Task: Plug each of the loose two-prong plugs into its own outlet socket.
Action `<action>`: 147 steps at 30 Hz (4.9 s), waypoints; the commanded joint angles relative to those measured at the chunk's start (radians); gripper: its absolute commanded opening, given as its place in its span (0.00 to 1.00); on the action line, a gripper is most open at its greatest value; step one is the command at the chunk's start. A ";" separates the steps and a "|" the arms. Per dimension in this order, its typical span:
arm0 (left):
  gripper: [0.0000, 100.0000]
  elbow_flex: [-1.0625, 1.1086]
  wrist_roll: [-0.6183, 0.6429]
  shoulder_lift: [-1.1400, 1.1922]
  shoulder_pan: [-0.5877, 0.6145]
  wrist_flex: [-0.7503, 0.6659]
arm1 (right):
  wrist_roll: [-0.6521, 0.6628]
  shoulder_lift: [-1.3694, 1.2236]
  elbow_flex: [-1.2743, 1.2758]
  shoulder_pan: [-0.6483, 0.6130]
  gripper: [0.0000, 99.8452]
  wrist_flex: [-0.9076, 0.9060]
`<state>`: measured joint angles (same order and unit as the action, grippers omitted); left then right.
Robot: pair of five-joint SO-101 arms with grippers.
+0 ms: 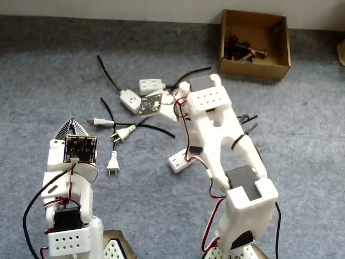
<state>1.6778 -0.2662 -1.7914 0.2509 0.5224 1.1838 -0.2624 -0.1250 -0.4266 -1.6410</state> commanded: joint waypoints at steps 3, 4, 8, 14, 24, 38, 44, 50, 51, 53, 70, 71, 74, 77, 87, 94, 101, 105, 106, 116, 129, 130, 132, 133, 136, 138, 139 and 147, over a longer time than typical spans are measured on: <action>0.01 0.019 0.011 -0.002 0.005 0.000 | 0.009 0.022 -0.133 0.012 0.01 -0.054; 0.01 0.019 0.011 -0.002 0.004 0.000 | 0.009 0.019 -0.157 0.012 0.01 -0.065; 0.01 0.019 0.011 -0.002 0.004 0.000 | 0.009 0.016 -0.189 0.010 0.01 -0.062; 0.01 0.019 0.011 -0.002 0.004 0.000 | 0.012 0.013 -0.188 0.015 0.01 -0.044; 0.01 0.019 0.011 -0.002 0.004 0.000 | 0.006 -0.099 -0.196 0.013 0.01 -0.042; 0.01 0.019 0.011 -0.002 0.004 -0.002 | -0.011 -0.059 -0.193 0.010 0.01 -0.076; 0.01 0.019 0.011 -0.002 0.004 -0.002 | -0.012 -0.054 -0.194 0.010 0.01 -0.081; 0.01 0.019 0.011 -0.002 0.004 -0.002 | -0.012 -0.054 -0.194 0.007 0.01 -0.084; 0.01 0.019 0.011 -0.002 0.004 -0.002 | -0.014 -0.054 -0.194 -0.001 0.01 -0.084; 0.01 0.019 0.011 -0.002 0.004 -0.002 | -0.015 -0.054 -0.191 -0.027 0.01 -0.084; 0.01 0.019 0.011 -0.002 0.004 -0.002 | -0.118 -0.061 -0.188 -0.186 0.01 -0.084; 0.01 0.019 0.011 -0.002 0.004 -0.002 | -0.127 -0.061 -0.188 -0.194 0.01 -0.084; 0.01 0.019 0.011 -0.002 0.004 -0.002 | -0.130 -0.061 -0.188 -0.208 0.01 -0.084; 0.01 0.019 0.011 -0.002 0.004 -0.002 | -0.157 -0.061 -0.188 -0.217 0.01 -0.084; 0.01 0.019 0.011 -0.002 0.005 -0.002 | -0.221 -0.062 -0.188 -0.225 0.01 -0.077; 0.01 0.019 0.011 -0.002 0.005 -0.002 | -0.267 -0.134 -0.188 -0.254 0.01 -0.076; 0.01 0.019 0.011 -0.002 0.005 -0.002 | -0.282 -0.147 -0.196 -0.263 0.01 -0.079; 0.01 0.019 0.011 -0.002 0.005 -0.002 | -0.292 -0.147 -0.196 -0.280 0.01 -0.082; 0.01 0.019 0.011 -0.002 0.007 -0.002 | -0.301 -0.147 -0.196 -0.286 0.01 -0.082; 0.01 0.019 0.011 -0.010 0.012 -0.002 | -0.354 -0.153 -0.189 -0.343 0.01 -0.045; 0.01 0.019 0.011 -0.010 0.013 -0.002 | -0.382 -0.228 -0.186 -0.377 0.01 -0.012; 0.01 0.019 0.011 -0.010 0.013 -0.002 | -0.384 -0.248 -0.186 -0.383 0.01 -0.012; 0.01 0.019 0.011 -0.010 0.013 -0.002 | -0.384 -0.282 -0.194 -0.389 0.01 -0.012; 0.01 0.019 0.011 -0.010 0.013 -0.002 | -0.384 -0.291 -0.196 -0.392 0.01 -0.012; 0.01 0.019 0.011 -0.010 0.013 -0.002 | -0.384 -0.294 -0.196 -0.392 0.01 -0.012; 0.01 0.019 0.011 -0.010 0.013 -0.002 | -0.384 -0.297 -0.196 -0.394 0.01 -0.012; 0.01 0.019 0.011 -0.010 0.013 -0.002 | -0.384 -0.300 -0.196 -0.394 0.01 -0.012; 0.01 0.019 0.011 -0.010 0.027 -0.002 | -0.400 -0.295 -0.188 -0.394 0.01 0.028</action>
<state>1.6778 -0.2662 -1.7914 0.2662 0.5224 0.7940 -0.5263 -0.3076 -0.7887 -1.6487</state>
